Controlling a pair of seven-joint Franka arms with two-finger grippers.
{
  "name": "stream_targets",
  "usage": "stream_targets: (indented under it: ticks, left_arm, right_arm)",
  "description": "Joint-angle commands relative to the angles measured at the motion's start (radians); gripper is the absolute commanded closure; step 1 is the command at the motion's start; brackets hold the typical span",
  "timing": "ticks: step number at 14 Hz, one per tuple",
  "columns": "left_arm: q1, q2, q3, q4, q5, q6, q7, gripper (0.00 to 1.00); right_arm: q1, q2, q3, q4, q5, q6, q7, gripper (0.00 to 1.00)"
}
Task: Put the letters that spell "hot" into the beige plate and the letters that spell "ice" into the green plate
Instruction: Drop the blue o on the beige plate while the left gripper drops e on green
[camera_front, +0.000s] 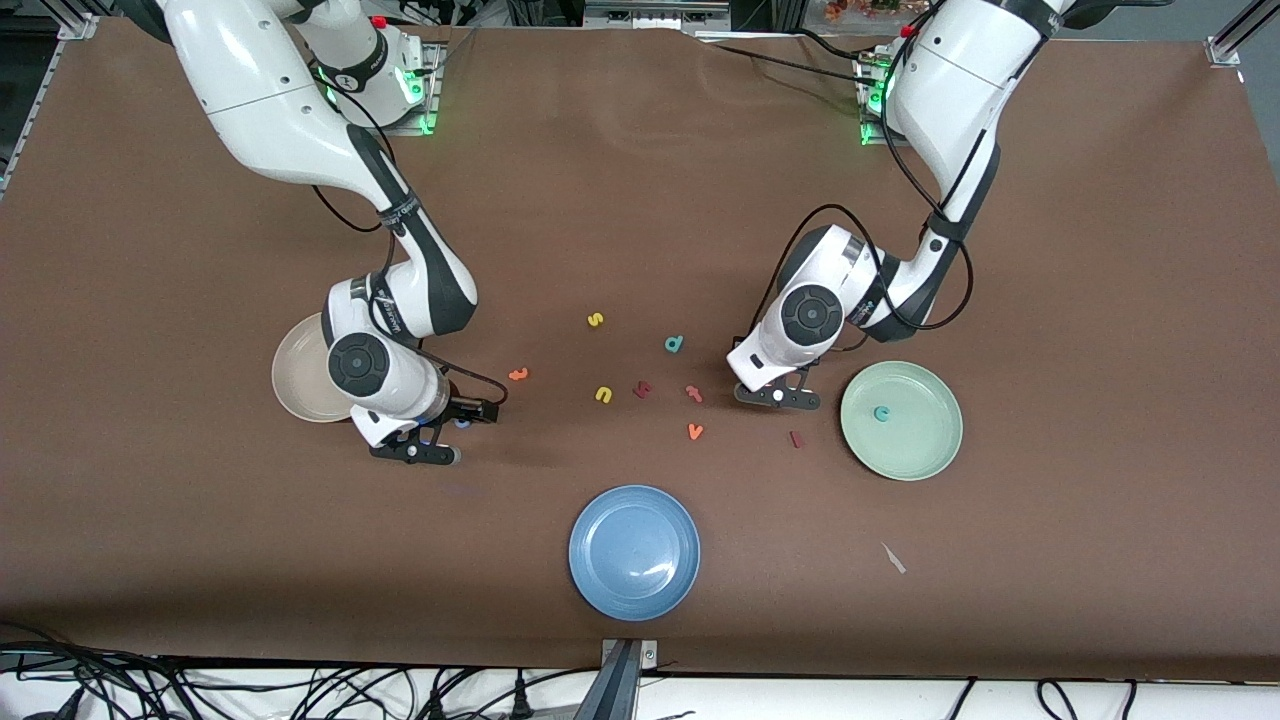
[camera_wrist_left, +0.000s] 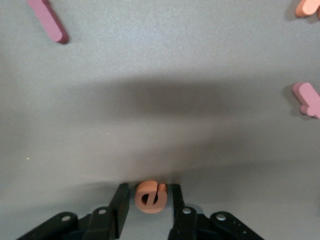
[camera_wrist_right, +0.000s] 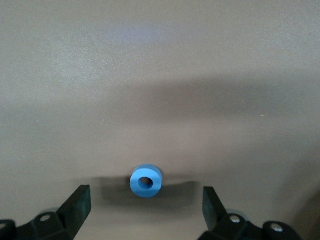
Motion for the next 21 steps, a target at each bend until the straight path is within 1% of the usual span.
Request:
stream_targets:
  ticks: [1, 4, 6, 7, 8, 11, 14, 15, 18, 21]
  left_arm:
    - [0.001, -0.013, 0.001, -0.011, 0.032, 0.014, -0.016, 1.0]
    - [0.003, -0.042, 0.001, -0.003, 0.032, -0.01, -0.015, 1.0]
    - [0.018, -0.083, 0.003, 0.032, 0.032, -0.123, -0.006, 1.0]
    - [0.032, -0.103, 0.003, 0.055, 0.033, -0.191, 0.01, 1.0]
    - [0.049, -0.116, 0.003, 0.076, 0.033, -0.248, 0.05, 1.0]
    - [0.125, -0.128, 0.003, 0.113, 0.033, -0.331, 0.211, 1.0]
    - [0.22, -0.12, 0.004, 0.116, 0.036, -0.324, 0.41, 1.0]
    - [0.241, -0.105, 0.004, 0.116, 0.055, -0.311, 0.47, 1.0]
    - [0.297, -0.056, 0.006, 0.139, 0.131, -0.275, 0.587, 1.0]
    - [0.354, -0.008, 0.006, 0.136, 0.141, -0.233, 0.713, 1.0]
  right_arm:
    - [-0.005, -0.003, 0.006, -0.006, 0.018, 0.003, -0.009, 0.11]
    - [-0.006, -0.001, 0.006, -0.006, 0.018, 0.004, -0.007, 0.26]
    - [-0.006, -0.003, 0.006, -0.006, 0.019, -0.002, -0.006, 0.32]
    - [-0.008, -0.003, 0.006, -0.006, 0.019, -0.002, -0.006, 0.36]
    - [-0.008, -0.003, 0.006, -0.006, 0.019, -0.002, -0.006, 0.39]
    - [-0.006, -0.003, 0.006, -0.004, 0.036, -0.002, -0.006, 0.5]
    - [-0.008, -0.003, 0.006, -0.002, 0.038, 0.0, -0.007, 0.56]
    - [-0.008, -0.001, 0.006, -0.002, 0.038, 0.001, -0.007, 0.57]
    - [-0.008, -0.001, 0.006, -0.004, 0.038, 0.001, -0.01, 0.62]
    - [-0.009, -0.001, 0.006, -0.002, 0.038, 0.007, -0.004, 0.68]
